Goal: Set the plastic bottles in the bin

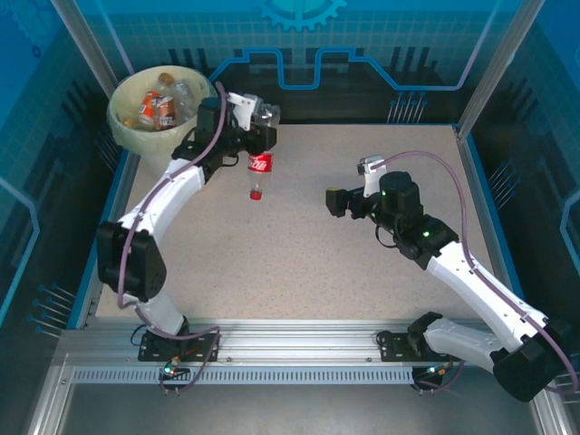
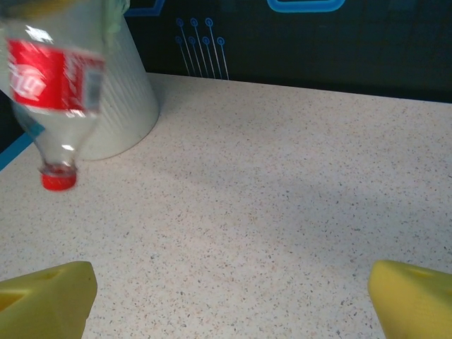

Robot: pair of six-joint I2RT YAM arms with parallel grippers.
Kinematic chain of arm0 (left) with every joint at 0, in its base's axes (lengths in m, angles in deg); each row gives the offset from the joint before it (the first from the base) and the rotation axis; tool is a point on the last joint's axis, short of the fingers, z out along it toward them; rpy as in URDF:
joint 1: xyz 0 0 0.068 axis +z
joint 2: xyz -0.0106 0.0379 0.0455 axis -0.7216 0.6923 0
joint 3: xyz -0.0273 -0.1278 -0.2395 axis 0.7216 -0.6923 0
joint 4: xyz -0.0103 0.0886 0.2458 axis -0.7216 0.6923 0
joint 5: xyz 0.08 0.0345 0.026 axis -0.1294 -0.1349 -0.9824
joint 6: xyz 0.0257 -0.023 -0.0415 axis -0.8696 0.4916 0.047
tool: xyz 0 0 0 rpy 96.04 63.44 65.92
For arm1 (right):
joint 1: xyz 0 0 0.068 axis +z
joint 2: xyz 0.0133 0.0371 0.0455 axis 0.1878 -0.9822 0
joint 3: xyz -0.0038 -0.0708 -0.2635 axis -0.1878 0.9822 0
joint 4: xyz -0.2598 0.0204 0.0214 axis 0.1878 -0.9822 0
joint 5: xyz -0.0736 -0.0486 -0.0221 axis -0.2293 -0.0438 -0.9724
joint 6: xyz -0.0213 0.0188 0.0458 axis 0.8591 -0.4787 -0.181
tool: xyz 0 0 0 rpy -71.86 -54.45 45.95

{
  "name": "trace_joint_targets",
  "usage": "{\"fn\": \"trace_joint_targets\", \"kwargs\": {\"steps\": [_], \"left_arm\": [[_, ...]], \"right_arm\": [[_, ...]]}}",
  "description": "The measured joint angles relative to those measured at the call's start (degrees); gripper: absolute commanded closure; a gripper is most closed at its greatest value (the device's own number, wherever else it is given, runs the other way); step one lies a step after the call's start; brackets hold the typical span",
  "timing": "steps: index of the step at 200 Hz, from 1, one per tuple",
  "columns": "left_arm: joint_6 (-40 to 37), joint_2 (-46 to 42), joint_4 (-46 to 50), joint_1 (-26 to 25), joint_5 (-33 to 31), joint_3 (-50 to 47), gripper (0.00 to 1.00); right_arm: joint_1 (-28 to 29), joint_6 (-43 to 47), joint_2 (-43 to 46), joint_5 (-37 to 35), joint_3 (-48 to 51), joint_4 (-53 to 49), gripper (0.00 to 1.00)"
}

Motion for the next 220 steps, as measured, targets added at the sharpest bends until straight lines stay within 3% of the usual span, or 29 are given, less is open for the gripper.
{"fn": "trace_joint_targets", "kwargs": {"steps": [48,106,133,178,220], "left_arm": [[3.37,-5.66,-2.6,1.79,-13.55,4.79,0.56],[9.31,-3.76,-5.4,13.99,-24.55,15.85,0.56],[10.23,-0.85,-7.76,16.46,-29.4,20.04,0.56],[10.38,5.07,-9.16,18.99,-34.12,21.59,0.55],[8.57,9.03,-11.47,19.93,-32.96,19.26,0.54]], "right_arm": [[0.0,-0.02,-1.86,0.02,0.0,-0.04,0.0],[0.0,-0.07,-2.95,0.26,-0.31,-0.04,0.0],[0.02,-0.26,-3.45,0.66,-0.63,-0.04,0.0],[0.24,-0.24,-3.58,1.33,-0.83,-0.63,0.0],[0.26,-0.24,-3.61,1.51,-1.05,-0.85,0.0]]}}
